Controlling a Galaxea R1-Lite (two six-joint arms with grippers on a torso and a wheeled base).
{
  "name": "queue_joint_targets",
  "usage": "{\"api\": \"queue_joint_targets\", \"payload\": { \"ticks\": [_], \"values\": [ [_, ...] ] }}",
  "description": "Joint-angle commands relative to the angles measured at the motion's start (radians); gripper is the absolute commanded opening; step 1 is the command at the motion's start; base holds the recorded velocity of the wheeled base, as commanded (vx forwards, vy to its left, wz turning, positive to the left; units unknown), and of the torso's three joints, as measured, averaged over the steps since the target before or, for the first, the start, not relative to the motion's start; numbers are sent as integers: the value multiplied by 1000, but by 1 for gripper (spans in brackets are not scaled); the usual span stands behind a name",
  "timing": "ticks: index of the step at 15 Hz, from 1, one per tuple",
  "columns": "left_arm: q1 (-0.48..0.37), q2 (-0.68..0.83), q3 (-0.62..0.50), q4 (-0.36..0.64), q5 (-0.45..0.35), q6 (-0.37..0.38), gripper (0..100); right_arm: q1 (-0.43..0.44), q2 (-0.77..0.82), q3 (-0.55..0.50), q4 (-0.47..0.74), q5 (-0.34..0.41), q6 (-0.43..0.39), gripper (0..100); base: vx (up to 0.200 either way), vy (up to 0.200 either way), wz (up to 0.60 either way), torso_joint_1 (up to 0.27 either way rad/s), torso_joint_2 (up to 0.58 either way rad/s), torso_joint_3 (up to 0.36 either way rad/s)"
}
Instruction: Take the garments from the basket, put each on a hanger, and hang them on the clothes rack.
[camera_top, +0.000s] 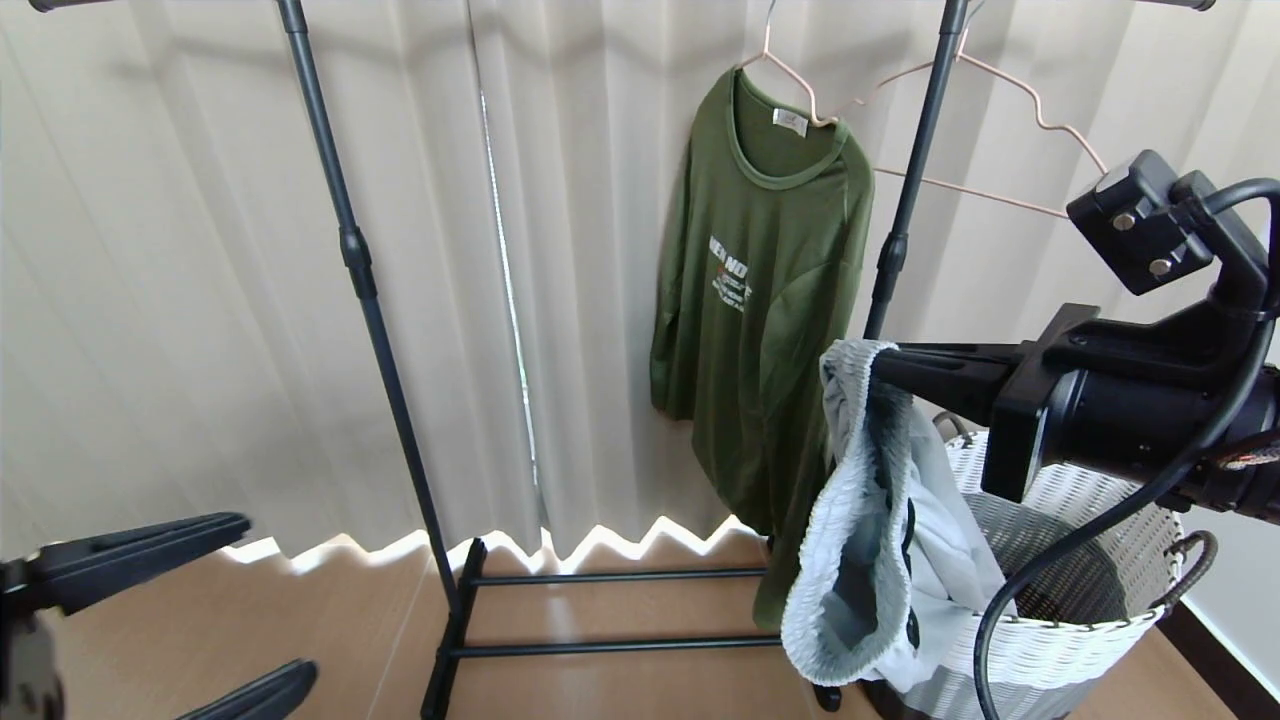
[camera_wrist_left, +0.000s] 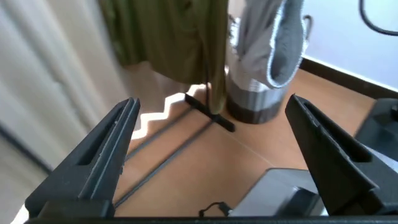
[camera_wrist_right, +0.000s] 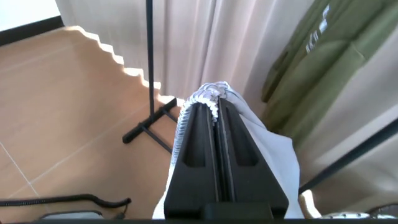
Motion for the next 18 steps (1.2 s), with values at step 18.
{"api": "queue_joint_targets", "payload": {
  "ticks": [18],
  "values": [
    [-622, 1142, -352, -539, 567, -552, 100, 54, 5, -9, -109, 35, 61, 0, 0, 0, 0, 0, 0, 0]
  ]
}}
